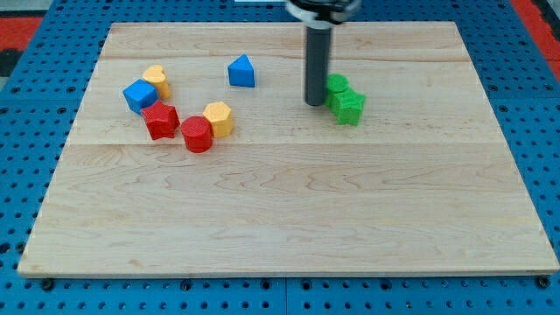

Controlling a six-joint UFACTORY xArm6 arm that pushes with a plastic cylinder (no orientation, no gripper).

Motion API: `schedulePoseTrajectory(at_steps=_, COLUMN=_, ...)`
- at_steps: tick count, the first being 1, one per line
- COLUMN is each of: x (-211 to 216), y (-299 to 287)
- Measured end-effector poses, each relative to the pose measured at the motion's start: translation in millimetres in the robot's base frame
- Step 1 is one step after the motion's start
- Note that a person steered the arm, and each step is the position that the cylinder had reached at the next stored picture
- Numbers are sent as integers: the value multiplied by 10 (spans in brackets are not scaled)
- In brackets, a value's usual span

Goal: Place the yellow hexagon diagonal to the blue triangle

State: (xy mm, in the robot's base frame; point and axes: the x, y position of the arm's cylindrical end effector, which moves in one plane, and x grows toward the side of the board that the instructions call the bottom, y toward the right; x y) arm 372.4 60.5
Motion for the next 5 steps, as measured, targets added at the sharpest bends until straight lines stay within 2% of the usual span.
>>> schedulePoseTrajectory(at_steps=1, x=552, y=-504)
schedulePoseTrajectory(at_steps=2, x=708, y=-1345)
schedulePoseTrajectory(at_steps=3, x=494, y=-1674)
schedulePoseTrajectory(at_steps=4, x=264, y=-1642)
schedulePoseTrajectory(at_steps=5, x=494, y=-1474)
